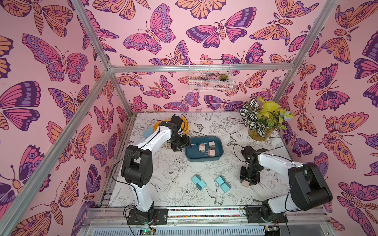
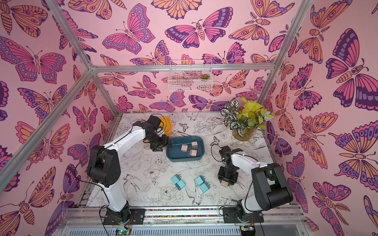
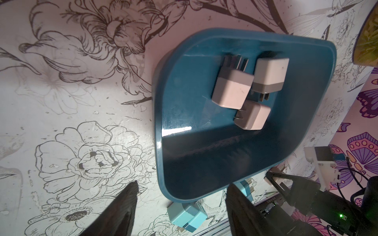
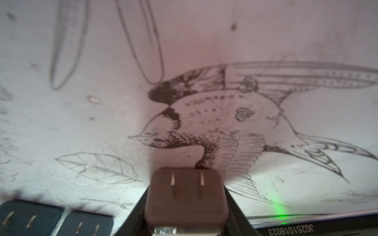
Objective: Place the plugs by color into the storage box
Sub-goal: Pick up the plug from the center of the board, then place the plug in the storage box.
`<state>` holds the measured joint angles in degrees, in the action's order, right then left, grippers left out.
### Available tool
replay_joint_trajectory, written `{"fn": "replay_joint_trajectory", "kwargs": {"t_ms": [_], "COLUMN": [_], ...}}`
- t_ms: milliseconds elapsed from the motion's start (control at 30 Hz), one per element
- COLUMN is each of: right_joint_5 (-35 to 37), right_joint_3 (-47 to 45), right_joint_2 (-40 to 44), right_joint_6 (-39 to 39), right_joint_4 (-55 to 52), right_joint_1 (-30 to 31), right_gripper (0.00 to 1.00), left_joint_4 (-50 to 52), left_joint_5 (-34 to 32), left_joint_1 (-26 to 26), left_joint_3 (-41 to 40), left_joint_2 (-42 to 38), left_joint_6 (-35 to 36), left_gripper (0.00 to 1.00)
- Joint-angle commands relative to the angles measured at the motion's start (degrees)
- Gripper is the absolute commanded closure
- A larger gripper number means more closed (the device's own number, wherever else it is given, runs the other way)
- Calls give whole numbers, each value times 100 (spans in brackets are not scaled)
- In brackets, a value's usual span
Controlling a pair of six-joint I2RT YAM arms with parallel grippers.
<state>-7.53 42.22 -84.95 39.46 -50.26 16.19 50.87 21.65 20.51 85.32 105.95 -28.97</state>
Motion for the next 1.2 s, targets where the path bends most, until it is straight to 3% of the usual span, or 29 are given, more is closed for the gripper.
{"fn": "replay_joint_trajectory", "kwargs": {"t_ms": [0, 233, 833, 1167], "right_joint_5": [149, 352, 744, 385], "right_joint_3": [462, 1808, 6137, 7303], "right_joint_2": [-70, -469, -3011, -4052], "right_joint_6": [-272, -682, -1017, -817], "right_joint_4": [-49, -575, -1520, -1476], "right_joint_1": [43, 199, 1376, 2091], "right_gripper": [54, 55, 54, 53], "left_joint_4": [72, 55, 18, 14], "left_joint_5": [35, 111, 27, -68], "left_joint_1": [-56, -47, -46, -91], "left_joint_3": [109, 323, 444, 251], "left_joint_2": [-49, 151, 160, -32], "left_joint_6": [-29, -126, -187, -94], "left_gripper": [29, 29, 29, 29]}}
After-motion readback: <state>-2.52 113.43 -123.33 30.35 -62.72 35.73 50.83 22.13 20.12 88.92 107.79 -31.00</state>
